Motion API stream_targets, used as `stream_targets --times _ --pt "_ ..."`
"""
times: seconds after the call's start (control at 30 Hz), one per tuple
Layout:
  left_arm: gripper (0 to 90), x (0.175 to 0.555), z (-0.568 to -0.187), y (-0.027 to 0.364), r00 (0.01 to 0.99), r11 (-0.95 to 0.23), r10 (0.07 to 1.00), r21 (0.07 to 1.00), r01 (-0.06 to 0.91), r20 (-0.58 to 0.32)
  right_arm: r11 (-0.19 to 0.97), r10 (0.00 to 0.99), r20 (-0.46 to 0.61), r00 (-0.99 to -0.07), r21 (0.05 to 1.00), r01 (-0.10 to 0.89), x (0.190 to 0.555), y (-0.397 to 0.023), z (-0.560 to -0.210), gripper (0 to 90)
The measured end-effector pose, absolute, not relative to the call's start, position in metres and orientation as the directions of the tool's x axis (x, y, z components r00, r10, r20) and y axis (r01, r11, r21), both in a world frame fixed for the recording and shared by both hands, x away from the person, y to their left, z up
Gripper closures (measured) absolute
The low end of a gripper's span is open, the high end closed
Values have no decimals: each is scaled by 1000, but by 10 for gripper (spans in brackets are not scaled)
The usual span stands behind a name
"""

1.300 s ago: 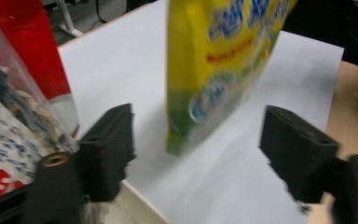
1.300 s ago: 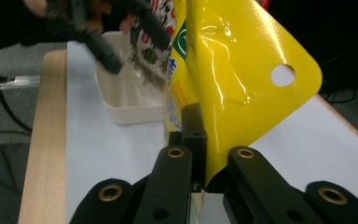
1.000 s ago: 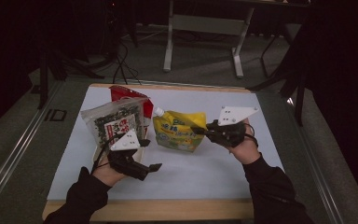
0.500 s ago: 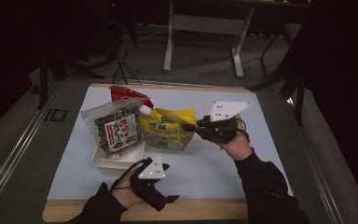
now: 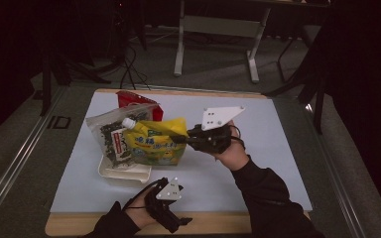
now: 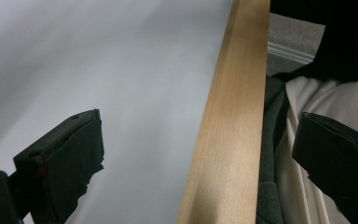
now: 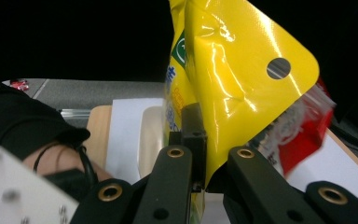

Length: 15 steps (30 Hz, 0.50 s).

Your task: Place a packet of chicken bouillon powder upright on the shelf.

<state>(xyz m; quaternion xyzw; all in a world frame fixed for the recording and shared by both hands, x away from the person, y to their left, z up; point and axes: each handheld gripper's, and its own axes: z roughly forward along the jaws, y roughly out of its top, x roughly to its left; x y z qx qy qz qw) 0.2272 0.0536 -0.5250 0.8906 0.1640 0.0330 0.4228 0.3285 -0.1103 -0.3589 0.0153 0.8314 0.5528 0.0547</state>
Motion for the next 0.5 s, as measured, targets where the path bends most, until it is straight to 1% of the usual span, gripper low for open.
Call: stream_targets --times 0.13,0.23,0.5 --pt "33 227 -528 52 944 -591 319 761 268 -85 385 66 -68 -996 922 -37 328 -98 -362 900" --pt "33 229 -530 54 940 -583 327 762 282 -97 385 42 -51 -998 923 -31 330 -80 -369 900" --pt "33 229 -532 55 940 -590 328 757 282 -95 378 1 -23 -1000 926 -20 329 -55 -378 900"
